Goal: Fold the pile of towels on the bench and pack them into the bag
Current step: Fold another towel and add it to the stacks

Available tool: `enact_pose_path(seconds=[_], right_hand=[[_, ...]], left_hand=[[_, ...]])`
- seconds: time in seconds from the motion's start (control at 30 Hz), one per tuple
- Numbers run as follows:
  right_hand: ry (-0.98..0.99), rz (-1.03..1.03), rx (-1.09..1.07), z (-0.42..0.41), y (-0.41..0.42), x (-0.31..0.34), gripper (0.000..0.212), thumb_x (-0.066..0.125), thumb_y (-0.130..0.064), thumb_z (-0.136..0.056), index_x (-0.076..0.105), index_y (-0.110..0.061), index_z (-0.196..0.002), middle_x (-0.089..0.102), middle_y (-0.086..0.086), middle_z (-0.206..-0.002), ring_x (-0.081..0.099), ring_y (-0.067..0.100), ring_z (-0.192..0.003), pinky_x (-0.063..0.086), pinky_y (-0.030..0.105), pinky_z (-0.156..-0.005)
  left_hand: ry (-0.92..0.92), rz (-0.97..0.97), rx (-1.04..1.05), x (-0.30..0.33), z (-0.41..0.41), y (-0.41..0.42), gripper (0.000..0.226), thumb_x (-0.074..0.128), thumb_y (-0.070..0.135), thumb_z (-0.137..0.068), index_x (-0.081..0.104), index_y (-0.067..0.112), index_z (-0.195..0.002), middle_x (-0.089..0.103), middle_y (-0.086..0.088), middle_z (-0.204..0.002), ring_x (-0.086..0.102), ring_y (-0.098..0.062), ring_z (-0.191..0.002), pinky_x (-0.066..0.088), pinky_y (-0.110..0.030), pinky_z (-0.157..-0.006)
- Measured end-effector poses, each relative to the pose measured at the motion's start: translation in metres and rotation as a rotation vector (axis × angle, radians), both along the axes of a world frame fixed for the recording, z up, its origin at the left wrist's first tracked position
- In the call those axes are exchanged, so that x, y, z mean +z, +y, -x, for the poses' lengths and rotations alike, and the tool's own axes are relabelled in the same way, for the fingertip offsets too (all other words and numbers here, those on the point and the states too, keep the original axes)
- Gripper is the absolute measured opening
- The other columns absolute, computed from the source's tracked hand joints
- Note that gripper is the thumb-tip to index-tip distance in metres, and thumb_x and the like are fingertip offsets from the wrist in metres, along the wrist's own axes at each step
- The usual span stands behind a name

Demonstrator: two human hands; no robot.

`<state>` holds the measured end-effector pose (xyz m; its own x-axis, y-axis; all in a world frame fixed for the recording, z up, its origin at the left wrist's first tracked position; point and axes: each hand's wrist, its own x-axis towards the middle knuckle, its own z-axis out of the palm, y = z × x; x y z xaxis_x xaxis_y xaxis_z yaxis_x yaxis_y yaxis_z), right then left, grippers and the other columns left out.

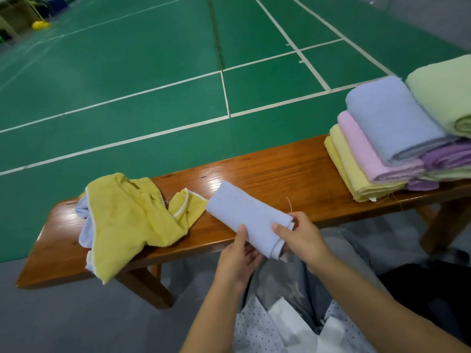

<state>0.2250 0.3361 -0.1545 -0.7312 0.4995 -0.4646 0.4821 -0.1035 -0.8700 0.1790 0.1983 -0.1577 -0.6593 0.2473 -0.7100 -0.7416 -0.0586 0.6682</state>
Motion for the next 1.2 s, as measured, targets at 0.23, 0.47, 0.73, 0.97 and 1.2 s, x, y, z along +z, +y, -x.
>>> enact_pose_path(seconds=[0.23,0.47,0.73,0.97,1.2], right_hand=[[-0.030,0.093,0.161,-0.017,-0.006,0.005,0.019,0.069,-0.025,-0.086,0.055,-0.019,-0.096,0.064,0.002,-0.102,0.064,0.017,-0.092,0.057,0.038,-0.080],[-0.073,-0.179,0.184,-0.020,0.015,0.010,0.046,0.065,-0.055,-0.080,0.056,-0.019,-0.107,0.054,0.000,-0.114,0.057,0.017,-0.100,0.052,0.036,-0.085],[0.083,0.563,0.161,-0.027,0.032,0.016,0.087,0.072,-0.066,-0.056,0.057,-0.018,-0.127,0.067,-0.001,-0.119,0.060,0.021,-0.115,0.040,0.049,-0.106],[0.302,0.701,0.255,-0.037,0.071,0.054,0.083,0.086,-0.059,-0.046,0.069,-0.012,-0.113,0.066,0.015,-0.121,0.063,0.028,-0.112,0.050,0.042,-0.096],[0.348,0.451,0.124,-0.045,0.110,0.111,0.051,0.073,-0.027,-0.079,0.058,-0.002,-0.120,0.067,0.018,-0.114,0.064,0.031,-0.106,0.053,0.043,-0.091]], left_hand=[[-0.037,-0.144,0.103,0.005,0.001,0.005,0.051,0.072,0.031,-0.078,0.058,-0.001,-0.116,0.071,-0.017,-0.110,0.067,-0.035,-0.104,0.051,-0.053,-0.094],[0.119,-0.207,0.043,0.018,0.006,0.014,0.061,0.074,0.017,-0.076,0.050,0.013,-0.132,0.069,-0.012,-0.117,0.067,-0.032,-0.105,0.054,-0.053,-0.089],[0.175,-0.286,-0.135,0.045,0.003,0.025,0.052,0.069,0.014,-0.085,0.049,0.016,-0.134,0.068,-0.010,-0.120,0.066,-0.030,-0.108,0.057,-0.046,-0.083],[0.164,-0.289,-0.374,0.076,-0.002,0.049,0.062,0.078,0.022,-0.075,0.050,0.016,-0.131,0.069,-0.011,-0.118,0.068,-0.028,-0.103,0.058,-0.039,-0.072],[0.266,-0.370,-0.545,0.107,-0.008,0.097,0.053,0.072,0.014,-0.080,0.052,0.014,-0.129,0.069,-0.011,-0.116,0.068,-0.028,-0.103,0.059,-0.042,-0.078]])
